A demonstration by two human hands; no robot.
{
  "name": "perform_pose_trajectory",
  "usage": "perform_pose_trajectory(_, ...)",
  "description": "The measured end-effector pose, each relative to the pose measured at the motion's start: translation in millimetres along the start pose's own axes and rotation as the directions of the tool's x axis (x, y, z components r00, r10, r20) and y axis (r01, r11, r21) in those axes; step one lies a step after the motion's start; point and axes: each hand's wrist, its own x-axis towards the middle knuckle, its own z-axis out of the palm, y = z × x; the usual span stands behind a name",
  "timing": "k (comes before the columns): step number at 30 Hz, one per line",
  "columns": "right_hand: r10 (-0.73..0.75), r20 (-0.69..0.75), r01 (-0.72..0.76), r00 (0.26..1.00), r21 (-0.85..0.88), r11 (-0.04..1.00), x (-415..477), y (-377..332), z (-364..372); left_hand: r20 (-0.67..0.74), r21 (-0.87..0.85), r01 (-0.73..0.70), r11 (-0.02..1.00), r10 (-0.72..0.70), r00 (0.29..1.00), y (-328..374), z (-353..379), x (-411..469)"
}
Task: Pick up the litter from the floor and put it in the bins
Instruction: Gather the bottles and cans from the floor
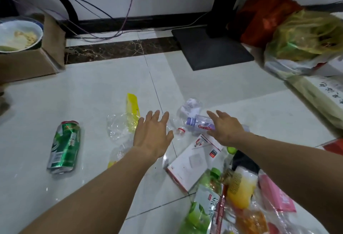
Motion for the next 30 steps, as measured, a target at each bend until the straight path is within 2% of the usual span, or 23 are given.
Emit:
perform_pose_trajectory(6, 0.031, 0.085, -0.028, 0.996, -0.038, 0.999, 31.7, 12.3, 38.0, -0.007, -0.014, -0.004, 1.000, 0.004, 1.000, -6.5, 25.4, 16.6)
perform_pose_trajectory(10, -0.001, 0.049, 0.007, 0.999, -0.127, 0.992, 36.5, 7.3, 55.2, -0.013, 0.003, -0.005, 1.000, 0.005, 1.000, -10.8, 35.0, 23.1)
perform_pose_trajectory(13, -0.013, 0.020, 0.015, 1.000, -0.127, 0.992, 39.8, 3.0, 61.0, -0.013, 0.015, -0.001, 1.000, 0.001, 1.000, -15.2, 38.5, 27.6)
perform_pose_trajectory(17, -0.028, -0.109, 0.018, 0.994, -0.090, 0.996, 41.1, 0.8, 59.1, 0.029, 0.030, 0.040, 0.999, -0.040, 0.999, -25.6, 42.9, 29.6)
perform_pose_trajectory(20, 0.014, -0.206, -0.015, 0.978, -0.003, 1.000, 43.6, -4.7, 48.4, 0.062, 0.042, 0.084, 0.996, -0.087, 0.994, -31.4, 46.8, 30.6)
perform_pose_trajectory(23, 0.036, -0.206, -0.019, 0.978, 0.086, 0.996, 45.0, -14.6, 40.2, 0.089, 0.033, 0.091, 0.995, -0.094, 0.992, -29.7, 53.0, 31.6)
perform_pose_trajectory(30, -0.008, -0.203, 0.044, 0.979, 0.174, 0.984, 43.5, -36.0, 39.9, 0.156, 0.045, 0.117, 0.992, -0.122, 0.980, -29.4, 70.1, 36.5)
